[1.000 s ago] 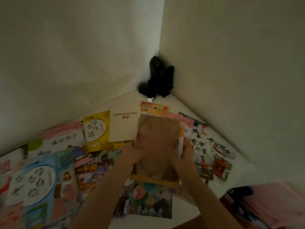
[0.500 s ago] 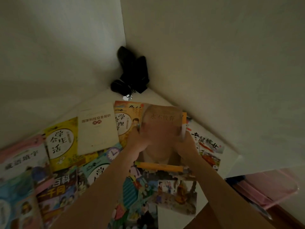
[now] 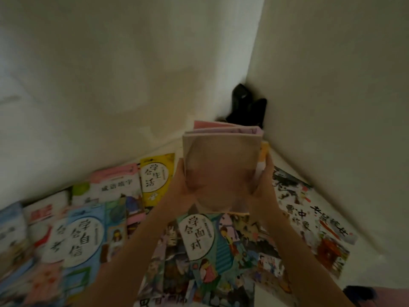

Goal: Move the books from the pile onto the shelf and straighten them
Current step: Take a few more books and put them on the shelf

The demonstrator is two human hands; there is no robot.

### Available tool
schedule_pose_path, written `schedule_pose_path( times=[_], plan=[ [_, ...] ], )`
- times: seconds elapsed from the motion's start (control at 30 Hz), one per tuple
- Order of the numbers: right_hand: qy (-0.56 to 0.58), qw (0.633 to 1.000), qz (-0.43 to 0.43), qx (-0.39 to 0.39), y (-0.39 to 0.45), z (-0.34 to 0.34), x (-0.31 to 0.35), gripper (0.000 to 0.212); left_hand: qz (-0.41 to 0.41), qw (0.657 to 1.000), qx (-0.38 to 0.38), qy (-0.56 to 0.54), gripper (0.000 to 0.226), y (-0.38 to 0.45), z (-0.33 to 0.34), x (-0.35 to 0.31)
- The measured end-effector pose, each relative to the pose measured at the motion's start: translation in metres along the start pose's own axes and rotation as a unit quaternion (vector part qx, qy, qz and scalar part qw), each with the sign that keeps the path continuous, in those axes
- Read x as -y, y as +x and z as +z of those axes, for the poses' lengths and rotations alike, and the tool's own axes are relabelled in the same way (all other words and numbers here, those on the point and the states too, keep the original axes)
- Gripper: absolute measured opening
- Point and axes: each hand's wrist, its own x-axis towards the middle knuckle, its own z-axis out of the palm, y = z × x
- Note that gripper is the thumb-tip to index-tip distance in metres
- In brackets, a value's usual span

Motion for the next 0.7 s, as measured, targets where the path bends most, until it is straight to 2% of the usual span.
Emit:
schedule_pose_path(
  times=[0.07, 0.2, 0.33, 0.4, 0.47, 0.53, 0.57, 0.63, 0.7],
  plan=[
    [0.02, 0.999, 0.003, 0.03, -0.016, 0.016, -0.007, 0.075, 0.008, 1.0, -0.002, -0.029, 0.087, -0.021, -0.013, 0.007],
    [0.009, 0.997, 0.063, 0.033, -0.055, 0.031, -0.047, 0.082, -0.035, 0.999, -0.019, 0.007, 0.074, -0.056, -0.011, 0.037],
    [-0.086, 0.99, 0.105, 0.022, -0.061, 0.041, -0.065, 0.072, -0.034, 0.998, -0.049, 0.032, 0.072, -0.074, -0.003, 0.06],
    [-0.063, 0.994, 0.089, 0.027, -0.054, 0.043, -0.058, 0.066, -0.039, 0.996, -0.07, 0.037, 0.072, -0.071, -0.003, 0.065],
    [-0.012, 0.995, 0.096, 0.039, -0.045, 0.039, -0.048, 0.071, -0.059, 0.994, -0.089, -0.003, 0.07, -0.065, -0.001, 0.057],
    [-0.02, 0.992, 0.116, 0.055, -0.039, 0.032, -0.036, 0.059, -0.097, 0.992, -0.083, -0.023, 0.062, -0.066, 0.007, 0.045],
    [-0.051, 0.988, 0.128, 0.067, -0.037, 0.027, -0.032, 0.051, -0.121, 0.989, -0.086, 0.021, 0.058, -0.071, 0.012, 0.042],
    [-0.109, 0.975, 0.165, 0.102, -0.038, 0.018, -0.029, 0.049, -0.193, 0.968, -0.116, 0.112, 0.057, -0.086, 0.023, 0.049],
    [-0.142, 0.963, 0.183, 0.14, -0.045, 0.015, -0.033, 0.034, -0.253, 0.941, -0.138, 0.176, 0.083, -0.102, 0.035, 0.059]
  ],
)
